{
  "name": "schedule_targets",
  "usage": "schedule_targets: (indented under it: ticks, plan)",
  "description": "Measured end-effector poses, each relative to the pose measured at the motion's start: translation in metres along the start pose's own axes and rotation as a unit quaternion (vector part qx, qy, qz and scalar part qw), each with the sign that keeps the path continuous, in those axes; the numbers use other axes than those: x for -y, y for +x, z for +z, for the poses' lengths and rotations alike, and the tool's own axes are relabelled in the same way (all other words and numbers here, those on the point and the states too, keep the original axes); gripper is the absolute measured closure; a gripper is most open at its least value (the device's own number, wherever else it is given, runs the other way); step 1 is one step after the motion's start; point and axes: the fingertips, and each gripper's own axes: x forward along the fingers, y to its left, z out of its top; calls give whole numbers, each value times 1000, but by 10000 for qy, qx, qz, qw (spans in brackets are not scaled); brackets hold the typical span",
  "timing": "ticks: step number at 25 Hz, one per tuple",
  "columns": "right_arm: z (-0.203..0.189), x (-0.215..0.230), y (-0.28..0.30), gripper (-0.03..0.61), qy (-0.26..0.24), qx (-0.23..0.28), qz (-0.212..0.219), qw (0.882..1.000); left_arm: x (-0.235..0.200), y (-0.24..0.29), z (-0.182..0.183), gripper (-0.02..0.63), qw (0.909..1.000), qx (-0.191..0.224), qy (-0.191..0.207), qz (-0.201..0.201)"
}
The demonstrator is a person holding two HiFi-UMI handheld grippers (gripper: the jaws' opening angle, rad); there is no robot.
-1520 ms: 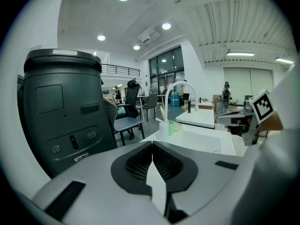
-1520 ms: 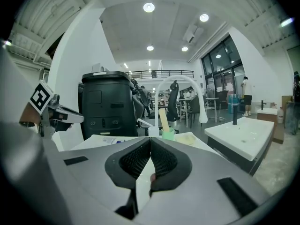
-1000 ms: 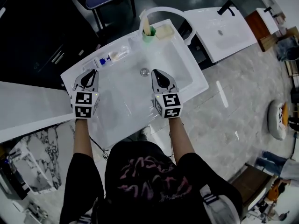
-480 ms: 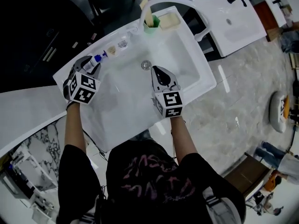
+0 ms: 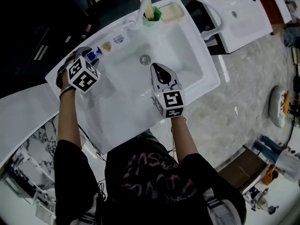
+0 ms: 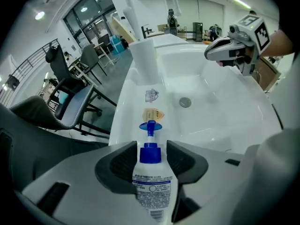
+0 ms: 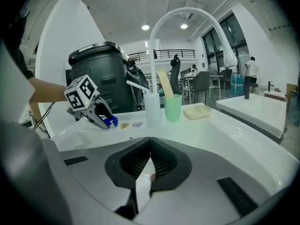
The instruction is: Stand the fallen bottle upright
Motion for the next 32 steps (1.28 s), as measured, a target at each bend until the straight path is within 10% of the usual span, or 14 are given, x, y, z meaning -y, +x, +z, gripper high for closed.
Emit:
schedule_targets:
  ticks: [17,32]
  plan:
    - [-5,-3,-2,565,41,-44,14,10000,-1,3,3,468,9994,-49,190,-269]
    - [12,-8,-18,565,85,166,4,9998,-22,-59,30,469,9925,1096,-510,162]
